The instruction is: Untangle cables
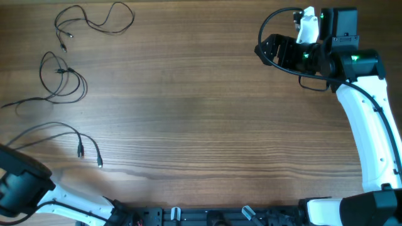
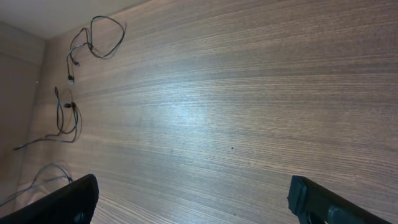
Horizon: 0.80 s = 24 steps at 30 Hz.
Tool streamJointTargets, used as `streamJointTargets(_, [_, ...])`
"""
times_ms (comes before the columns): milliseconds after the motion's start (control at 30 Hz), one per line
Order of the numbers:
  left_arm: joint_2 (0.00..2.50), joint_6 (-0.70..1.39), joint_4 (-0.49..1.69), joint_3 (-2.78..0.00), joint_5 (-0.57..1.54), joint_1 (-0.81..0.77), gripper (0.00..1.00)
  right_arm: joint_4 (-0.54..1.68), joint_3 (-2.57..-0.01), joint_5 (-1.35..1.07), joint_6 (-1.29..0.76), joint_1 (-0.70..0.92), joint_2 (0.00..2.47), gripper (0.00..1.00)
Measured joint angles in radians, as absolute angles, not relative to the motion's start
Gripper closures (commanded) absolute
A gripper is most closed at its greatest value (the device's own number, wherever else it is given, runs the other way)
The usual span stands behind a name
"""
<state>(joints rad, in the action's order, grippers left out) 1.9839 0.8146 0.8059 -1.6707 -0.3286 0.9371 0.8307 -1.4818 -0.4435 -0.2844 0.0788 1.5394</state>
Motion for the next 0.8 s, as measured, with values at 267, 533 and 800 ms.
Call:
streamJointTargets(267, [1.984,0.916,0.958,-1.671,-0.395,1.095,0.21,0.837,-1.482,-0.443,-0.283,0.079,1.539,0.00])
streamJointTargets(533, [2.017,0.938,0.939,-1.654,-0.343,1.128,0.34,0.834,-1.482,-0.443,-0.283,0.079,1.539,0.00])
streamJointTargets(800, [2.116,0.913,0.892,-1.643,-0.305,1.128,0.96,0.833,-1.481,-0.443,-0.283,0.079,1.539,0.00])
